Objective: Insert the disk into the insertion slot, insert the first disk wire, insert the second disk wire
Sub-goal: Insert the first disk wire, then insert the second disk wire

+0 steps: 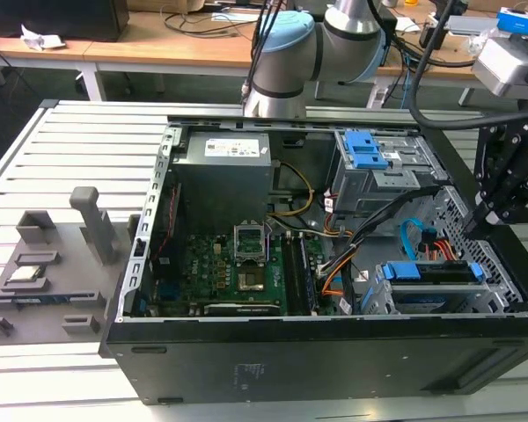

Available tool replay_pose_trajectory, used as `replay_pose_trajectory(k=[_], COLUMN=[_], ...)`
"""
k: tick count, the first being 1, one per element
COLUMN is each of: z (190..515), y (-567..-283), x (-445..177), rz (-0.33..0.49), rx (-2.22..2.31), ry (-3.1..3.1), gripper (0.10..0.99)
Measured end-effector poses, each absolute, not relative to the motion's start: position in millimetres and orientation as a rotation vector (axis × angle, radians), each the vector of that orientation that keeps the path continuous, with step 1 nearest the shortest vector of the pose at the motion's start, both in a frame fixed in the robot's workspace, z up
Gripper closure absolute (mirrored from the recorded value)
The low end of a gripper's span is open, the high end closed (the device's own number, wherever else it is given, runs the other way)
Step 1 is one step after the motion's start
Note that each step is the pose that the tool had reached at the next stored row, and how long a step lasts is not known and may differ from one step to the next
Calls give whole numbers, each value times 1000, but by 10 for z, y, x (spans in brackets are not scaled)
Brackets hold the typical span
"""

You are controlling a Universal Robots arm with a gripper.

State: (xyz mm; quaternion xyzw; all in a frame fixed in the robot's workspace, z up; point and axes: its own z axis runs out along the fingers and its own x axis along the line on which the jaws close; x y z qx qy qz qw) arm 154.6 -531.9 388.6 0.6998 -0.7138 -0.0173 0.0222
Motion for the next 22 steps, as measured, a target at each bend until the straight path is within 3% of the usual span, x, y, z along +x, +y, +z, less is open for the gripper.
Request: replay_pose_trajectory(k=[9, 12, 22], z=[3889, 3890, 3718], y=[-5319, -5319, -5195], x=[1546, 1546, 1239], rz=[-53, -53, -41], rx=[2168, 2168, 2161], ry=[-2211, -2211, -2207], gripper=[973, 784, 784])
